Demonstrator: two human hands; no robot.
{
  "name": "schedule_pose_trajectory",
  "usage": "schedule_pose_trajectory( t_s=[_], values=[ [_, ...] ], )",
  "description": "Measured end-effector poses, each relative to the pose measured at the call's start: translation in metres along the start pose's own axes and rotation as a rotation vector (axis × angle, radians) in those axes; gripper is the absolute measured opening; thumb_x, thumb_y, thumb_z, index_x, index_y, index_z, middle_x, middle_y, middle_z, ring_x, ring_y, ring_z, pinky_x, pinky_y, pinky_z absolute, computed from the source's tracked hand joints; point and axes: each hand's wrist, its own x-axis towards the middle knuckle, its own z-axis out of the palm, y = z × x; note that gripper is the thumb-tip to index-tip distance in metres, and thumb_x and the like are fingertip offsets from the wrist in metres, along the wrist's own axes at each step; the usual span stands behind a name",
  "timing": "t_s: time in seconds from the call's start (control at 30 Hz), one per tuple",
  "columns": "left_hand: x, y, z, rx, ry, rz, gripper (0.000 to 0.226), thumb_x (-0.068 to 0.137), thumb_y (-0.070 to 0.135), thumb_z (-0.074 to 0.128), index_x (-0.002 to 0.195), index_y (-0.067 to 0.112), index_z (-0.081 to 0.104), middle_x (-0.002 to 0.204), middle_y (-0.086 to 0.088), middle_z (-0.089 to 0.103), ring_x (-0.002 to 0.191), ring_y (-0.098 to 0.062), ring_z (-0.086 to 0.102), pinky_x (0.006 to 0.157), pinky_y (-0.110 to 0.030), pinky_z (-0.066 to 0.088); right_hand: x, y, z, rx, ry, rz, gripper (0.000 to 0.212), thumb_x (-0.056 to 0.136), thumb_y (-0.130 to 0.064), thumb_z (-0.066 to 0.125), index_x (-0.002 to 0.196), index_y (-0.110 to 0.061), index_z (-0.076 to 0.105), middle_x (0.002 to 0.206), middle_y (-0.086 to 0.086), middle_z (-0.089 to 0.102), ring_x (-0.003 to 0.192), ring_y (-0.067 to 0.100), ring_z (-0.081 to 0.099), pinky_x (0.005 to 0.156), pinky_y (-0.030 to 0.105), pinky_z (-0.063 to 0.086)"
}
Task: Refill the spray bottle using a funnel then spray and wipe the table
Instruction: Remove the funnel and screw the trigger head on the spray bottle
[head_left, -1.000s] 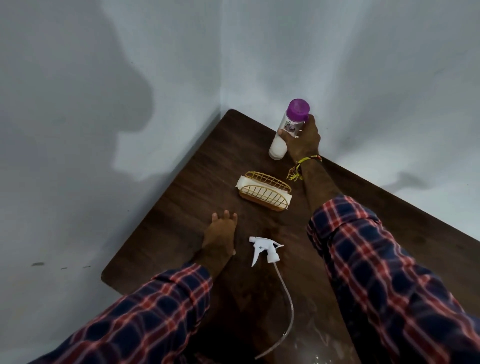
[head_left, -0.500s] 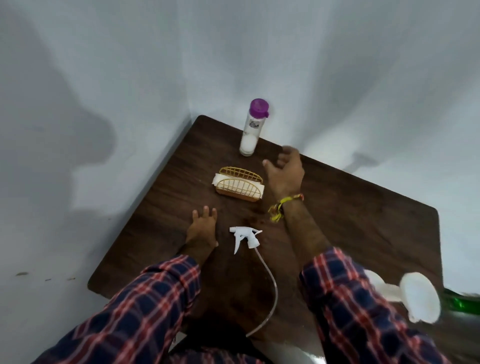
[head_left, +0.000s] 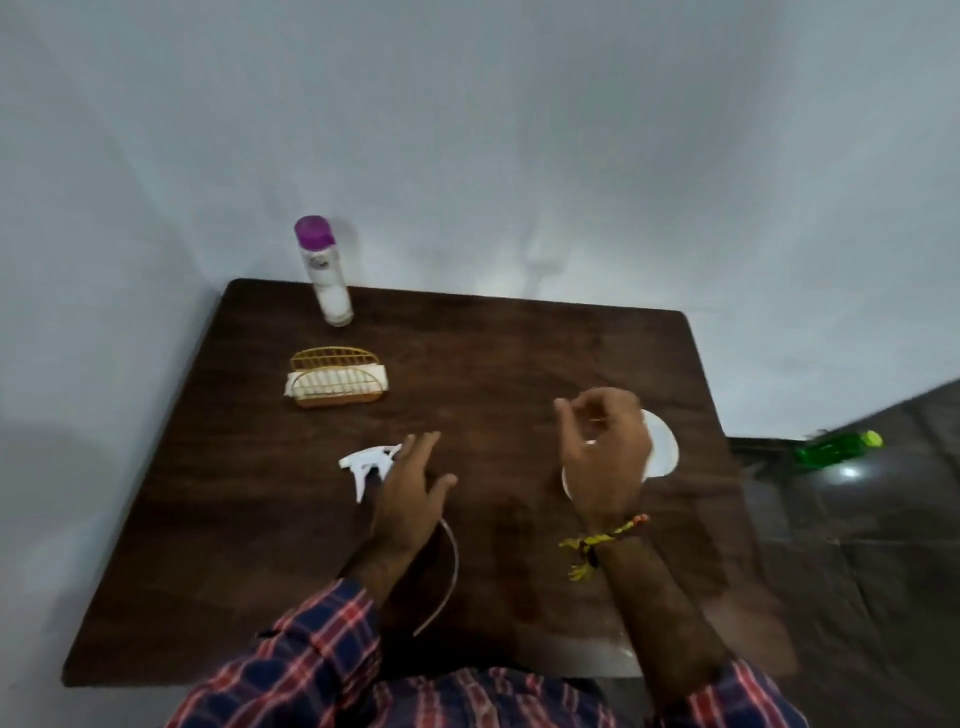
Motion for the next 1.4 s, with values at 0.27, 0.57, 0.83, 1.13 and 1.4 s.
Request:
schedule_pose_trajectory(
  t_s=[0.27, 0.57, 0.83, 1.13, 1.4],
  values=[
    [0.017, 0.108, 0.092, -0.005, -0.478, 0.131, 0.093, 0.072, 0.040, 0.081, 0.149, 0.022, 0.031, 0.151, 0.001, 0.041, 0.138, -0.018, 0.039, 0.114, -0.033, 0.031, 0.060, 0.109, -0.065, -0.227, -0.518, 0.526, 0.039, 0.082, -0.028, 0.074, 0.114, -0.007, 0.067, 0.112, 0.013, 0.068, 0.102, 0.030, 0.064, 0.089, 0.046, 0.054],
    [0.027, 0.144, 0.146, 0.116, -0.306, 0.065, 0.058, 0.083, 0.046, 0.070, 0.127, 0.012, 0.056, 0.129, -0.005, 0.061, 0.118, -0.020, 0.057, 0.098, -0.023, 0.040, 0.071, 0.115, -0.072, -0.155, -0.429, 0.307, 0.014, 0.080, -0.013, 0.071, 0.093, -0.010, 0.077, 0.085, 0.003, 0.075, 0.073, 0.009, 0.062, 0.073, 0.022, 0.050],
    [0.024, 0.140, 0.149, 0.106, -0.321, 0.046, 0.056, 0.083, 0.044, 0.071, 0.126, 0.011, 0.058, 0.127, -0.004, 0.063, 0.115, -0.019, 0.058, 0.096, -0.017, 0.037, 0.068, 0.123, -0.075, -0.115, -0.443, 0.344, 0.012, 0.078, -0.010, 0.072, 0.088, -0.009, 0.077, 0.077, 0.004, 0.073, 0.065, 0.010, 0.062, 0.069, 0.028, 0.058],
    [0.027, 0.135, 0.143, 0.108, -0.370, 0.076, 0.051, 0.083, 0.040, 0.073, 0.123, 0.011, 0.060, 0.123, -0.004, 0.065, 0.112, -0.019, 0.060, 0.092, -0.016, 0.036, 0.064, 0.116, -0.076, -0.066, -0.389, 0.448, 0.010, 0.078, -0.009, 0.071, 0.087, -0.008, 0.077, 0.072, -0.001, 0.069, 0.056, 0.003, 0.058, 0.050, 0.007, 0.043],
    [0.022, 0.119, 0.136, 0.134, -0.373, 0.138, 0.056, 0.080, 0.046, 0.073, 0.124, 0.014, 0.059, 0.123, -0.003, 0.065, 0.113, -0.020, 0.060, 0.098, -0.030, 0.045, 0.047, 0.102, -0.077, -0.110, -0.333, 0.428, 0.015, 0.080, -0.012, 0.071, 0.093, -0.007, 0.077, 0.087, 0.007, 0.075, 0.070, 0.011, 0.061, 0.073, 0.025, 0.055]
  ],
)
